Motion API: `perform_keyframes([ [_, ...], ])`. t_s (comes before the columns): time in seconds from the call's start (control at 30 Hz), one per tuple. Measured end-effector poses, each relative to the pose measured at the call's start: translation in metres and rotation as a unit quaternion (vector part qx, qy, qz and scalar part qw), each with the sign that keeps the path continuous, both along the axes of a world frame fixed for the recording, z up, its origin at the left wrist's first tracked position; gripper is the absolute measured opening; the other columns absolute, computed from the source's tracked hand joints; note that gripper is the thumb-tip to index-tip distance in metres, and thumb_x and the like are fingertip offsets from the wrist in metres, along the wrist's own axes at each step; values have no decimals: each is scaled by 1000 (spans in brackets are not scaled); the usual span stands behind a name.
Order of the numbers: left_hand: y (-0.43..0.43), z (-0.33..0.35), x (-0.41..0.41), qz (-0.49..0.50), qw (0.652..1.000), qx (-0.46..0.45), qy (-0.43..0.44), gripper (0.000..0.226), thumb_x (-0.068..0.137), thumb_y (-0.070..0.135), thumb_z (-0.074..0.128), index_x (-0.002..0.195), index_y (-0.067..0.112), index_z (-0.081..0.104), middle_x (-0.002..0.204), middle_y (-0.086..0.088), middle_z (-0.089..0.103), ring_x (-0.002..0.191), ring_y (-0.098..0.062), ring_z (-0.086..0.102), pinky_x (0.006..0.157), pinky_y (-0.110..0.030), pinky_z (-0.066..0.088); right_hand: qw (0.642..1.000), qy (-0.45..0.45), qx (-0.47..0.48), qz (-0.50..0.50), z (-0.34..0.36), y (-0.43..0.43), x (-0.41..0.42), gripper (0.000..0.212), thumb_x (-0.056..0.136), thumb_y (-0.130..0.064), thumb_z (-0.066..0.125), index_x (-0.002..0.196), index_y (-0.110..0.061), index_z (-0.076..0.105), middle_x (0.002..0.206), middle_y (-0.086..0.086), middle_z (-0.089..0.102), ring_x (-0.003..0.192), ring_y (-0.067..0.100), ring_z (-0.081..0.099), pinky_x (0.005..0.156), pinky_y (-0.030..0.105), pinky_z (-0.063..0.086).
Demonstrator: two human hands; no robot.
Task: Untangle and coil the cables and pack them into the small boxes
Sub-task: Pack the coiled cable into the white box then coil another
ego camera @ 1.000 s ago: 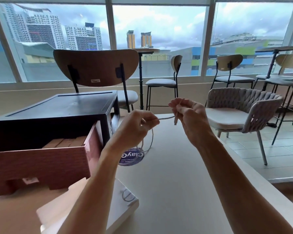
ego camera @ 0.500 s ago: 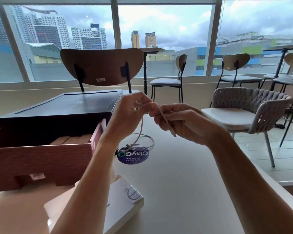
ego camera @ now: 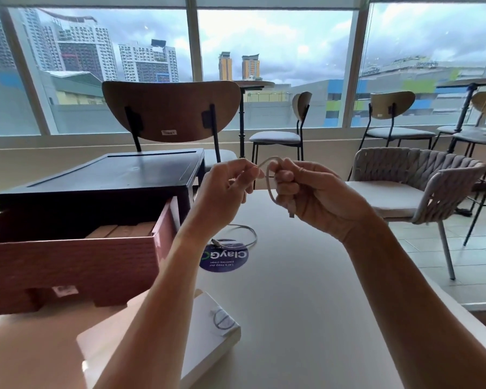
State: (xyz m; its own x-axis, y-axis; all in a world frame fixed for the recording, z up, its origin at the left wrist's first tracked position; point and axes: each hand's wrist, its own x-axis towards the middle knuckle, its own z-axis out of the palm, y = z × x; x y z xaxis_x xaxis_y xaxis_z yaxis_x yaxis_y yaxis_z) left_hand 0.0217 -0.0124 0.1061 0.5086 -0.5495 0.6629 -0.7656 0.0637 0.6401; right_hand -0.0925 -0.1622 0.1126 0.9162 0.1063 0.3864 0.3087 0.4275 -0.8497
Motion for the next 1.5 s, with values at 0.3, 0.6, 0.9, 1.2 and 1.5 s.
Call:
perform_keyframes([
  [0.3,9,-1,-6,-11,972,236,-7,22,98,15,60,114,25,72,90,-4,70,78,-16,67,65,-25,59,949,34,264,-170,8,2,10,39,102,-3,41,83,15,70,86,24,73,76,26,75,78,30,59],
  [0.6,12,11,-14,-41,973,191,-127,11,92,21,68,96,19,78,81,8,72,74,-1,65,67,-11,49,838,-19,-253,-482,-16,-6,9,22,100,-6,52,88,-6,70,84,6,73,77,7,72,66,17,54],
  [0.9,14,9,1,21,996,-20,-83,7,88,29,72,83,34,70,80,14,72,81,-5,69,81,-32,57,947,18,-267,-178,-7,7,1,30,104,-4,36,108,12,61,88,16,69,77,21,67,71,25,52],
  [1.2,11,6,4,56,997,-37,-28,19,90,38,69,90,20,76,87,6,75,84,-12,68,82,-29,53,974,-10,-201,-106,-7,2,-1,29,98,-18,46,108,2,64,85,8,66,74,13,59,70,20,51],
  [1.5,0,-4,-7,0,994,-20,108,16,101,14,55,104,17,70,74,-5,62,70,-13,65,75,-29,62,995,-57,42,-69,-4,7,6,24,95,-9,48,99,3,69,93,14,73,84,18,72,75,22,58],
])
